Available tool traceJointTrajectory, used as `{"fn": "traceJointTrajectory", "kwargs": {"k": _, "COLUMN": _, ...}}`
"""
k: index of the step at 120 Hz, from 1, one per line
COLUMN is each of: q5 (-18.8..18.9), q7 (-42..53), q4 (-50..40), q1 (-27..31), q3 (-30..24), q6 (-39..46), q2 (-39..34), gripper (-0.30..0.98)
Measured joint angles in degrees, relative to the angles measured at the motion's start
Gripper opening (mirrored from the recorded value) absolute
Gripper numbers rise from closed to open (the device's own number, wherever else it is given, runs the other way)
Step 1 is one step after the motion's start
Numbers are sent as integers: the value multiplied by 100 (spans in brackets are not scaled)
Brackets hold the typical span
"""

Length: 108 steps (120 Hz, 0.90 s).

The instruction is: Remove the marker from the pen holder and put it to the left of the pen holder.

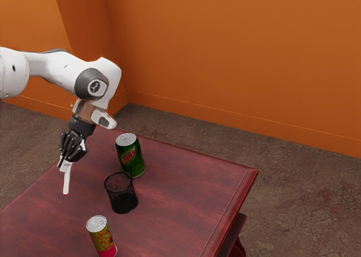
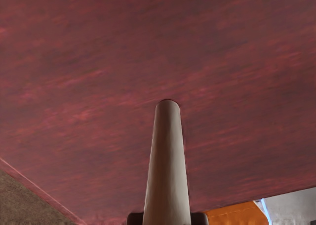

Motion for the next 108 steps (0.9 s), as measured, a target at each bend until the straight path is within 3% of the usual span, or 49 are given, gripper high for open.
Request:
{"fn": "traceJointTrajectory", "kwargs": {"k": 22, "q5": 54, "q7": -22, "q4": 27, "q1": 52, "q3": -19, "q6": -105, "q2": 154, "gripper": 34}}
{"fn": "traceJointTrajectory", "kwargs": {"k": 44, "q5": 13, "q7": 198, "q4": 43, "q1": 143, "q3": -271, "q6": 303, "q2": 100, "gripper": 54}}
{"fn": "traceJointTrajectory", "kwargs": {"k": 56, "q5": -23, "q7": 569, "q4": 331, "q1": 855, "q3": -1101, "q6": 602, "q2": 23, "gripper": 59}}
{"fn": "traceJointTrajectory", "kwargs": {"k": 77, "q5": -21, "q7": 1183, "q4": 652, "q1": 2551, "q3": -3080, "q6": 878, "q2": -144, "gripper": 65}}
{"fn": "traceJointTrajectory", "kwargs": {"k": 108, "q5": -416, "q7": 1820, "q4": 1301, "q1": 2684, "q3": -3941, "q6": 978, "q2": -951, "gripper": 67}}
